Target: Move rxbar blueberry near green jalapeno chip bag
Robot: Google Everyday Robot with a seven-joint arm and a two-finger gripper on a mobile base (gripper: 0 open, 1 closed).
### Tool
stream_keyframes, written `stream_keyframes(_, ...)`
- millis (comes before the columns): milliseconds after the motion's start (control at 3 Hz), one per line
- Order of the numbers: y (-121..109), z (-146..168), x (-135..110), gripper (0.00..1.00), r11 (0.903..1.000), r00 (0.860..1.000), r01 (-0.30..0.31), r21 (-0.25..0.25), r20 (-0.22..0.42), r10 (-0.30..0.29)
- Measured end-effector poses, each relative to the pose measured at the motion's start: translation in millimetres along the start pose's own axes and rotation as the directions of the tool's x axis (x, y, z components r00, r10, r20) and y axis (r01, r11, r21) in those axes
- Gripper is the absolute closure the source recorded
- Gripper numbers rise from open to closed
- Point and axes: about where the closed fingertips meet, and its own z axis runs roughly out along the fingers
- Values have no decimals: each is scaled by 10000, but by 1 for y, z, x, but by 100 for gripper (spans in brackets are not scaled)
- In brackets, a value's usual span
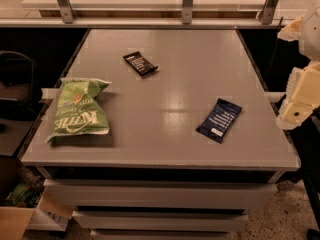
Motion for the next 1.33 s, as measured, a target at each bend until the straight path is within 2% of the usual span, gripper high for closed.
stream_keyframes(333, 0, 0, 0, 0, 10000, 10000, 0, 2, 1, 0)
stream_keyframes(667, -4, -2, 0, 0, 9994, 9994, 312, 154, 110, -313)
stream_keyframes(1000, -15, 15, 3, 0, 9948, 9920, 1023, -24, 753, -1018)
stream_keyframes(1333, -9, 58, 0, 0, 9635, 9566, 2592, -665, 1552, -2466)
